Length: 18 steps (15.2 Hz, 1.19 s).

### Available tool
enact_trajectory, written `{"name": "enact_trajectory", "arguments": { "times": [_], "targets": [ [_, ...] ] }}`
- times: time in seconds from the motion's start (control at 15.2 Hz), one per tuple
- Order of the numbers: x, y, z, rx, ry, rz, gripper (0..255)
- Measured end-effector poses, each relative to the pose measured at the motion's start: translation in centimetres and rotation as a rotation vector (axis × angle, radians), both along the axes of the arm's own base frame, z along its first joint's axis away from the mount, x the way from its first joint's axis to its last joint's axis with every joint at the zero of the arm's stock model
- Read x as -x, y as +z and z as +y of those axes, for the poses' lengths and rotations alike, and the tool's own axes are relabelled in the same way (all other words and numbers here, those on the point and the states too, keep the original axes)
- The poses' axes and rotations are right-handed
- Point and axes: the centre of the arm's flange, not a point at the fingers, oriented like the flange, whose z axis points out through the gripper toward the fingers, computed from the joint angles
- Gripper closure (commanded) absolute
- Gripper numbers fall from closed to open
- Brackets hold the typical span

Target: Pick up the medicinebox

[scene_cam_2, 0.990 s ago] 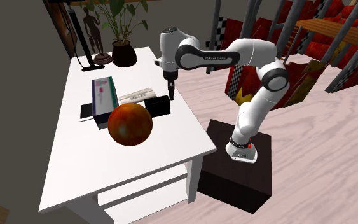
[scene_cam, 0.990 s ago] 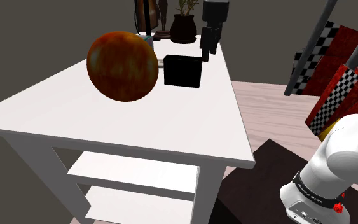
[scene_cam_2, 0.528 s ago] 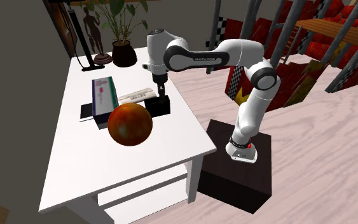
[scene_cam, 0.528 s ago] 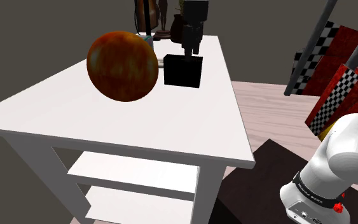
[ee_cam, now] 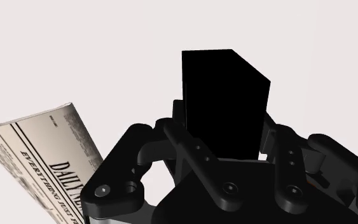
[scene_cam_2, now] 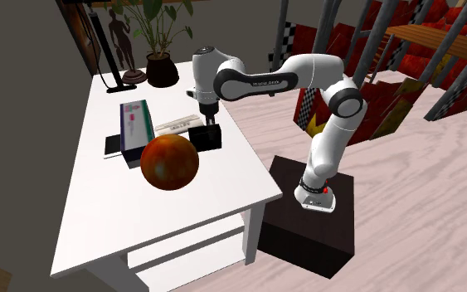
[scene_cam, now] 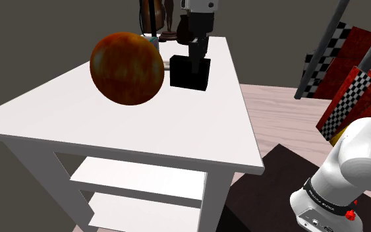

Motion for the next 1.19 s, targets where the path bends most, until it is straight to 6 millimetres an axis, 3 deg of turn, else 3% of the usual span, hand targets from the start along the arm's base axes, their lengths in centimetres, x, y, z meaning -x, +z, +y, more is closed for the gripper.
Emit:
{"name": "enact_trajectory", "arguments": {
  "times": [0.59,1.19],
  "targets": [
    [-0.1,0.2,-0.1,0.001,0.000,0.000,255],
    [-0.1,4.5,0.1,0.001,0.000,0.002,255]
  ]
}}
